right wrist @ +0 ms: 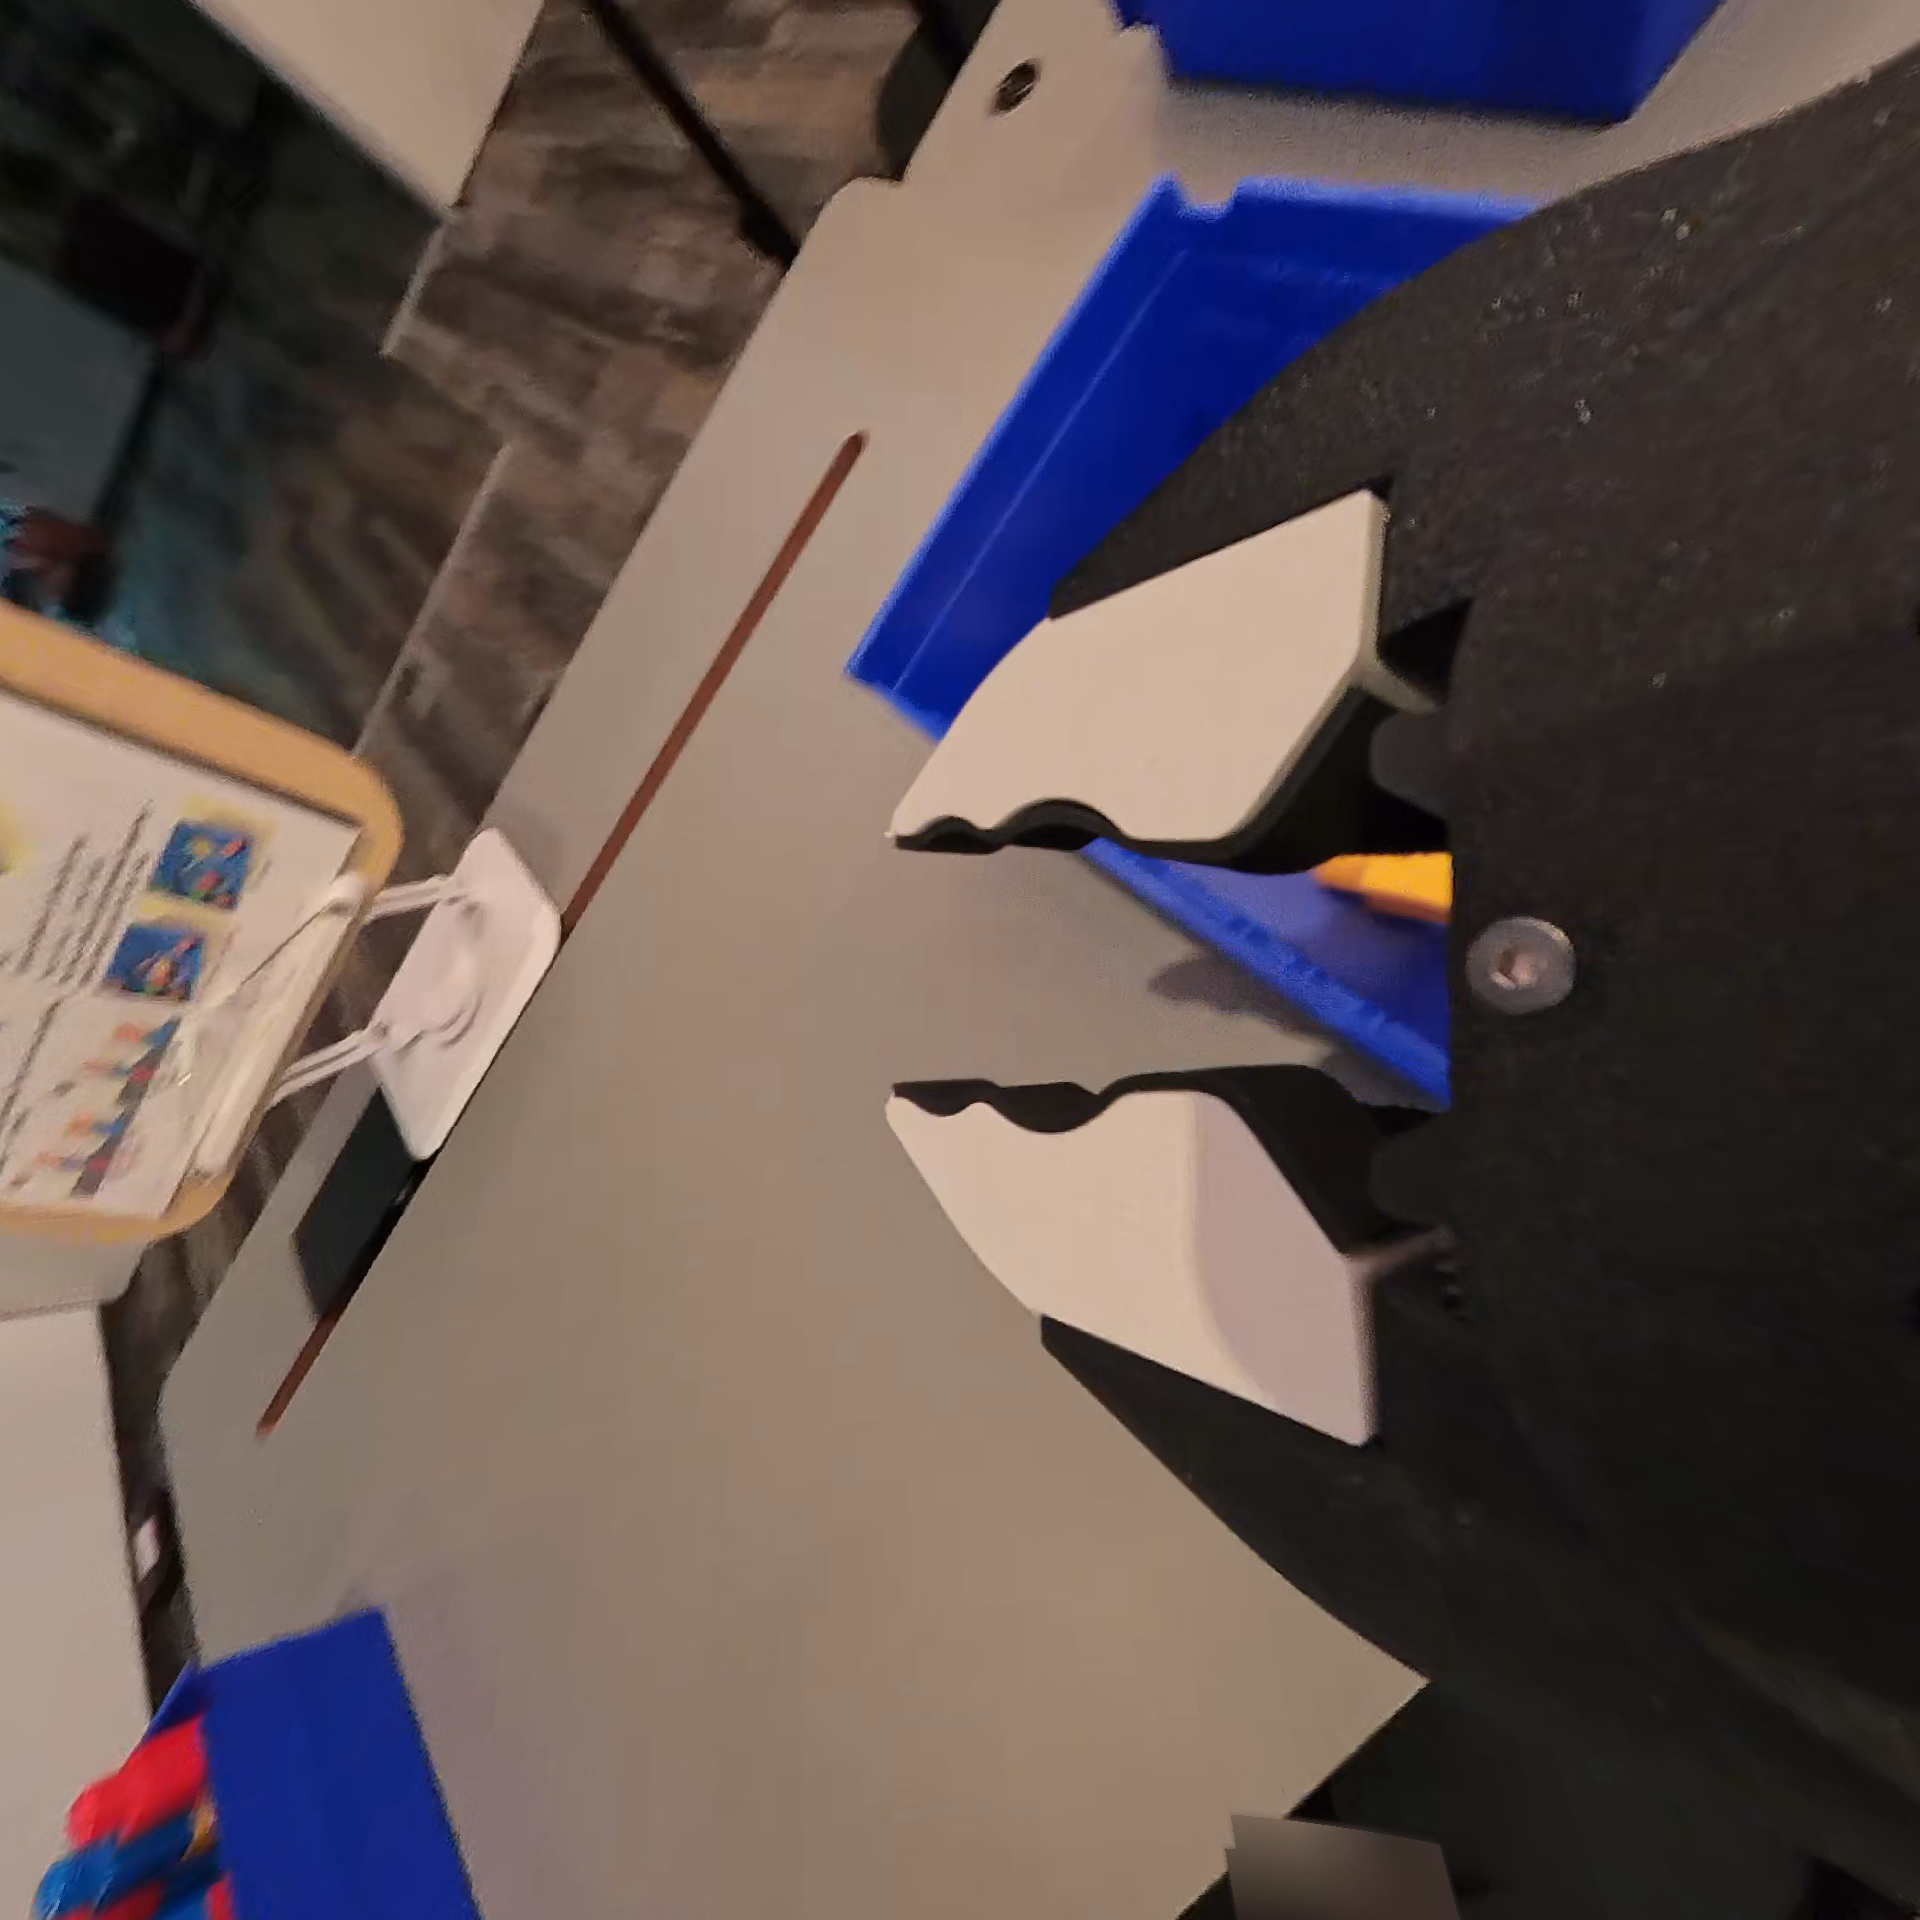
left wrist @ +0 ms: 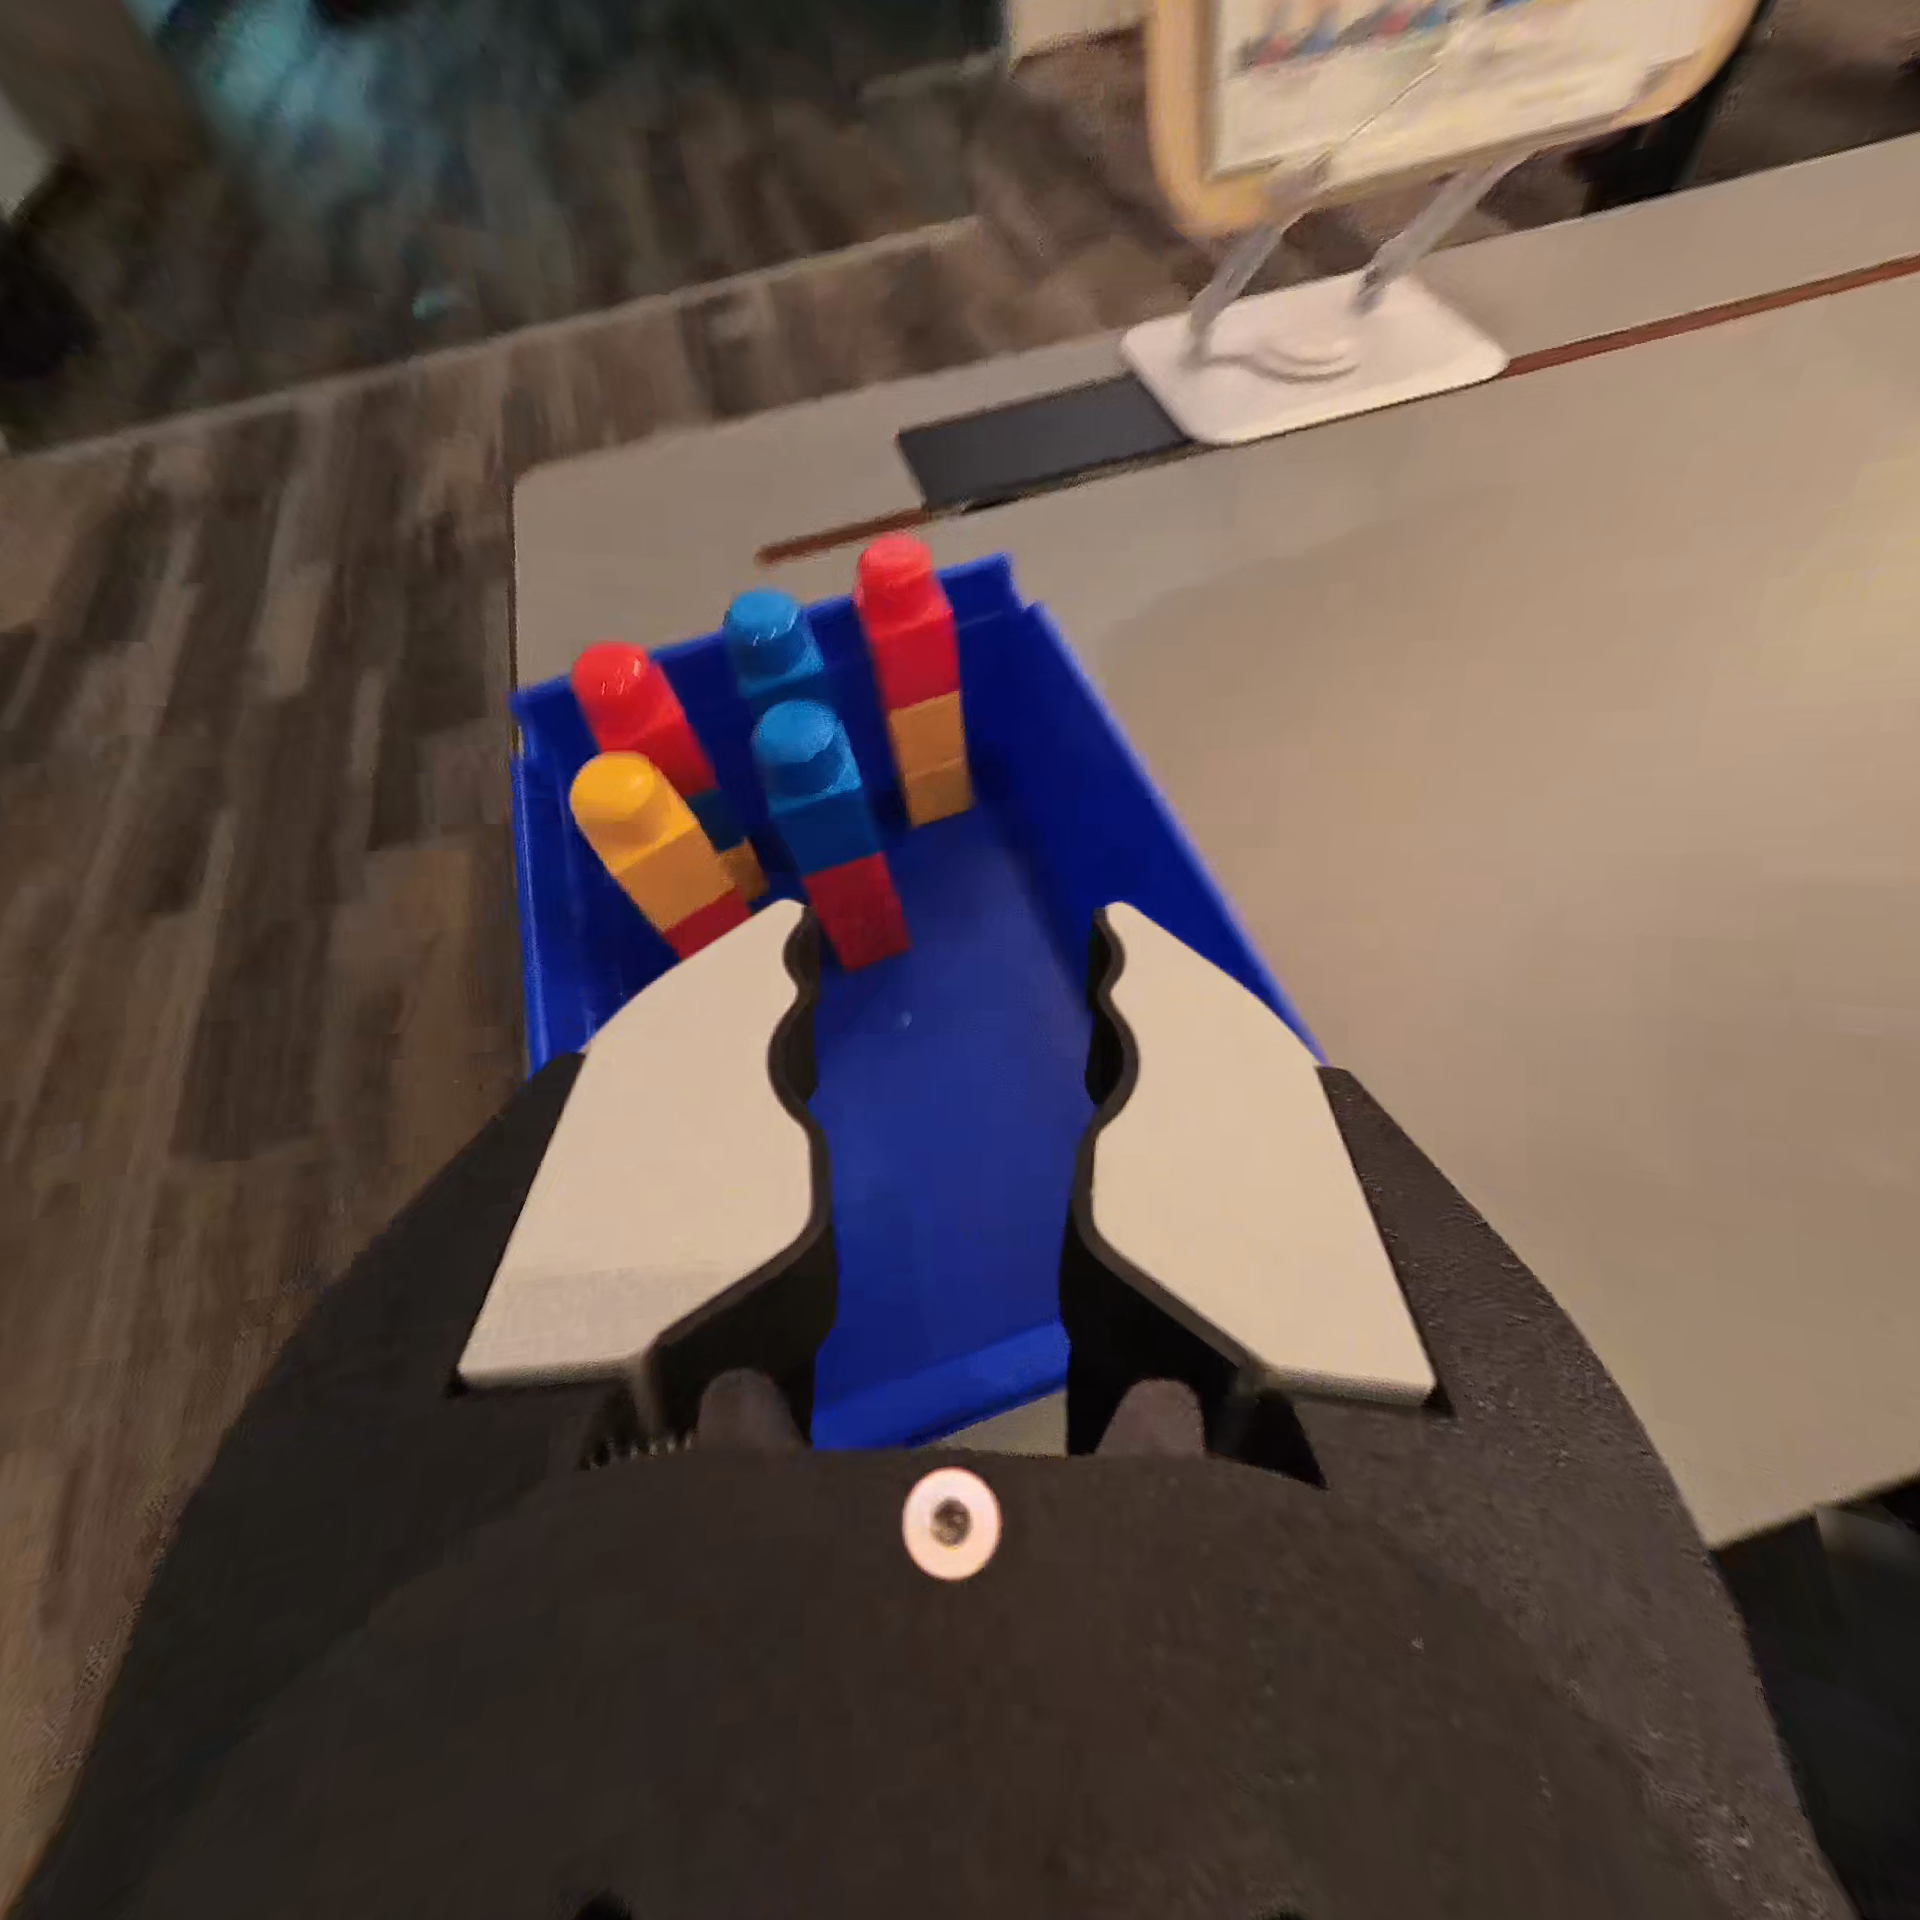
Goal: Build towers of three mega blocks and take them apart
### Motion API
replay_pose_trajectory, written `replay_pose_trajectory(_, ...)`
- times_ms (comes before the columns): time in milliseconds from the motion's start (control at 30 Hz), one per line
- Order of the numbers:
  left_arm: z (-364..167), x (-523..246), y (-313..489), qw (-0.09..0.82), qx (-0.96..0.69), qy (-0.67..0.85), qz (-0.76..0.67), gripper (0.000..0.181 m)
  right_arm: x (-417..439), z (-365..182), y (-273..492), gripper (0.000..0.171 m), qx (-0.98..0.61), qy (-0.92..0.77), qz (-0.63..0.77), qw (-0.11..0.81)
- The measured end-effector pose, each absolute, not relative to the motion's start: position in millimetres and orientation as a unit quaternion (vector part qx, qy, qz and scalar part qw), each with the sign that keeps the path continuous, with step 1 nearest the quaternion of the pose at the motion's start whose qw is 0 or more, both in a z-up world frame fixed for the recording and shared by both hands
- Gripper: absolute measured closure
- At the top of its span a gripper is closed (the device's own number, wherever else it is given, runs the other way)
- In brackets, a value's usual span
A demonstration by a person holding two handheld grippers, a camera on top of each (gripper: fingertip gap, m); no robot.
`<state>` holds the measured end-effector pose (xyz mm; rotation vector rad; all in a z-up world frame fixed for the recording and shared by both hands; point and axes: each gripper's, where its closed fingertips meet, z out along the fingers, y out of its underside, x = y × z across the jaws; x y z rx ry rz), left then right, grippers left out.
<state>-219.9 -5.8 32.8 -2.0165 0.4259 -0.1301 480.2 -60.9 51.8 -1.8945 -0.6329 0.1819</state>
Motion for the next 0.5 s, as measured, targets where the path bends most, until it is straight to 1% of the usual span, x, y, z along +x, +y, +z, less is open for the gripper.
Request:
replay_pose_trajectory(67,8.9,-222.2,13.4,0.497,-0.854,0.131,-0.081,0.128,454.3,49.2,-60.2,0.130,-0.788,-0.285,0.091,0.538)
replay_pose_trajectory(167,-23.4,-214.1,41.2,0.507,-0.852,0.095,-0.085,0.129,422.4,37.6,-59.4,0.130,-0.789,-0.314,0.104,0.518)
replay_pose_trajectory(267,-48.8,-213.9,66.3,0.511,-0.854,0.092,-0.028,0.128,407.8,25.6,-57.7,0.130,-0.797,-0.337,0.093,0.493)
replay_pose_trajectory(367,-58.2,-226.7,86.1,0.516,-0.850,0.087,0.059,0.125,402.4,20.7,-61.9,0.131,-0.803,-0.347,0.097,0.475)
replay_pose_trajectory(500,-66.7,-232.4,101.1,0.507,-0.855,0.065,0.087,0.125,408.3,21.4,-70.8,0.133,-0.805,-0.351,0.087,0.471)
